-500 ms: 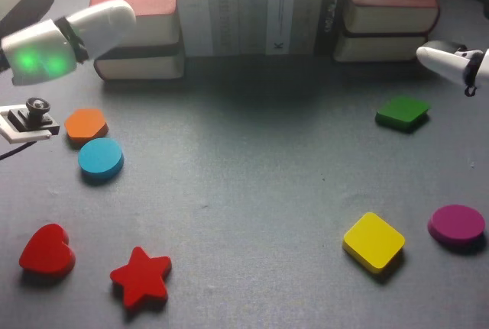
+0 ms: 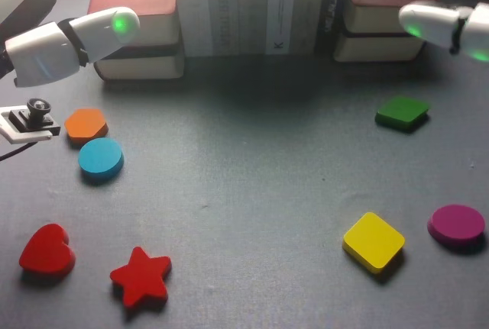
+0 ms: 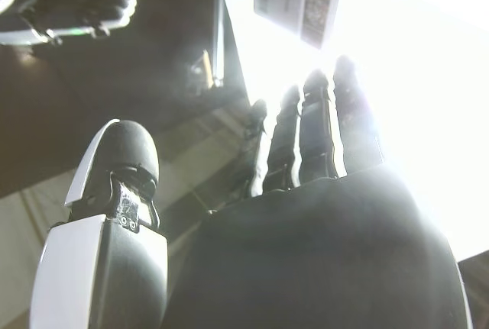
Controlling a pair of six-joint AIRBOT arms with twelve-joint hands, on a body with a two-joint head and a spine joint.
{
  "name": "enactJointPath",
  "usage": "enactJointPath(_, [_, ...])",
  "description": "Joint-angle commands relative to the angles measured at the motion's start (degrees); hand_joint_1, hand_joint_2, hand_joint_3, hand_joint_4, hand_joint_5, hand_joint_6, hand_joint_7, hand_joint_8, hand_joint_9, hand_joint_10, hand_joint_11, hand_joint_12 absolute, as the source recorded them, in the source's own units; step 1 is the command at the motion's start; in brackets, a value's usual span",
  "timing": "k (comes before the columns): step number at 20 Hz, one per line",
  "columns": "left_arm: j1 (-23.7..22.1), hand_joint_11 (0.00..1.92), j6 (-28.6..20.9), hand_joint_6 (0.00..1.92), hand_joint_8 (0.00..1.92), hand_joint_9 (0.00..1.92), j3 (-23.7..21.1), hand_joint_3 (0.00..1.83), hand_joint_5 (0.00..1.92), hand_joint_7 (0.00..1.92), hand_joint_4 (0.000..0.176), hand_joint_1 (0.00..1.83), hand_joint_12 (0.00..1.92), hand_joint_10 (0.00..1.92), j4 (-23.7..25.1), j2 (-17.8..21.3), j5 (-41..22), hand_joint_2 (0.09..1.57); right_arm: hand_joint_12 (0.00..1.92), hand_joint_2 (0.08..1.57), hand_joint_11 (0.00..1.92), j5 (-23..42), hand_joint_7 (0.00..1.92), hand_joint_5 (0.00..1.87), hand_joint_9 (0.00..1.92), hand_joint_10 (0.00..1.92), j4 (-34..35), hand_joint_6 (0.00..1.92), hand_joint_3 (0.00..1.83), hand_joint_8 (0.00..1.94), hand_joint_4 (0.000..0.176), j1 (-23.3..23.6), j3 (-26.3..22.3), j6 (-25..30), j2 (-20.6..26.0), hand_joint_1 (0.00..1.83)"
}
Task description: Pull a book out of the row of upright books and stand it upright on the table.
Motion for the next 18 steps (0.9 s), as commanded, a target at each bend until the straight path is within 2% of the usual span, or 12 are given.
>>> enactJointPath(1, [-0.2,0.00,-0.2,0.00,0.00,0.00,0.1,0.00,0.02,0.00,0.041,0.31,0.00,0.00,-1.5,-0.1,-6.2,1.30,0.00,1.35,0.00,4.7,0.00,0.00,0.00,0.00,0.9,0.00,0.01,0.00,0.000,1.9,0.7,-0.3,-0.5,0.28])
enactJointPath(2, [0.0,0.00,-0.2,0.00,0.00,0.00,0.1,0.00,0.02,0.00,0.043,0.28,0.00,0.00,-1.5,-0.1,-6.1,1.31,0.00,1.36,0.00,2.8,0.00,0.00,0.00,0.00,0.6,0.00,0.01,0.00,0.000,3.6,1.8,-0.6,-1.6,0.26])
enactJointPath(3, [0.1,0.00,-0.3,0.00,0.00,0.00,0.1,0.00,0.02,0.00,0.055,0.23,0.00,0.00,-1.5,-0.1,-6.1,1.32,0.00,1.37,0.00,0.6,0.00,0.03,0.00,0.00,0.2,0.01,0.01,0.00,0.000,5.2,2.6,-0.9,-2.6,0.26])
enactJointPath(5, [0.2,0.00,-0.3,0.00,0.00,0.00,0.1,0.00,0.03,0.00,0.051,0.24,0.00,0.00,-1.5,-0.1,-6.1,1.33,0.00,1.38,0.00,-2.5,0.00,0.05,0.00,0.00,0.2,0.02,0.01,0.00,0.000,8.1,4.3,-1.9,-4.6,0.05])
enactJointPath(6, [0.3,0.00,-0.3,0.00,0.00,0.00,0.1,0.00,0.02,0.00,0.048,0.22,0.00,0.00,-1.4,-0.1,-6.1,1.33,0.00,1.38,0.00,-4.3,0.00,0.04,0.00,0.00,0.2,0.01,0.01,0.00,0.000,10.5,5.7,-2.4,-6.3,0.04])
enactJointPath(8, [0.4,0.00,-0.3,0.00,0.00,0.00,0.1,0.00,0.03,0.00,0.052,0.20,0.00,0.00,-1.3,-0.2,-6.0,1.32,0.00,1.40,0.00,-6.8,0.00,0.04,0.00,0.00,0.2,0.01,0.01,0.00,0.000,13.0,7.9,-2.6,-8.2,0.01])
enactJointPath(9, [0.4,0.00,-0.3,0.01,0.00,0.00,0.2,0.00,0.06,0.00,0.092,0.25,0.00,0.00,-1.2,-0.3,-5.8,1.31,0.00,1.39,0.00,-7.6,0.00,0.05,0.00,0.00,0.2,0.01,0.01,0.00,0.000,14.0,8.7,-2.7,-8.9,0.00])
enactJointPath(10, [0.3,0.00,-0.3,0.01,0.00,0.00,0.2,0.00,0.06,0.00,0.118,0.27,0.00,0.00,-1.1,-0.4,-5.7,1.31,0.00,1.39,0.00,-8.7,0.00,0.07,0.00,0.00,0.2,0.02,0.01,0.00,0.000,15.1,9.3,-3.2,-9.5,0.02])
enactJointPath(11, [0.3,0.00,-0.3,0.02,0.00,0.00,0.3,0.00,0.07,0.00,0.127,0.27,0.00,0.00,-1.0,-0.5,-5.5,1.31,0.00,1.40,0.00,-10.2,0.00,0.07,0.00,0.00,0.2,0.02,0.01,0.00,0.000,16.5,10.0,-4.2,-10.3,0.01])
enactJointPath(12, [0.3,0.00,-0.4,0.02,0.00,0.00,0.4,0.00,0.08,0.00,0.116,0.29,0.00,0.00,-0.9,-0.5,-5.5,1.31,0.00,1.39,0.00,-11.2,0.00,0.07,0.00,0.00,0.3,0.02,0.01,0.00,0.000,17.1,10.4,-4.8,-10.8,0.00])
enactJointPath(14, [0.3,0.00,-0.6,0.02,0.00,0.00,0.6,0.00,0.09,0.00,0.118,0.32,0.00,0.00,-0.8,-0.7,-5.4,1.31,0.00,1.40,0.00,-14.1,0.00,0.10,0.00,0.00,1.5,0.03,0.01,0.00,0.000,19.5,12.0,-7.5,-12.7,0.02])
enactJointPath(18, [0.2,0.00,-0.8,0.01,0.00,0.00,0.9,0.00,0.08,0.00,0.113,0.31,0.00,0.00,-0.5,-1.0,-5.3,1.32,0.00,1.40,0.00,-18.0,0.00,0.17,0.00,0.00,1.9,0.04,0.00,0.00,0.000,22.5,14.7,-9.1,-15.5,0.05])
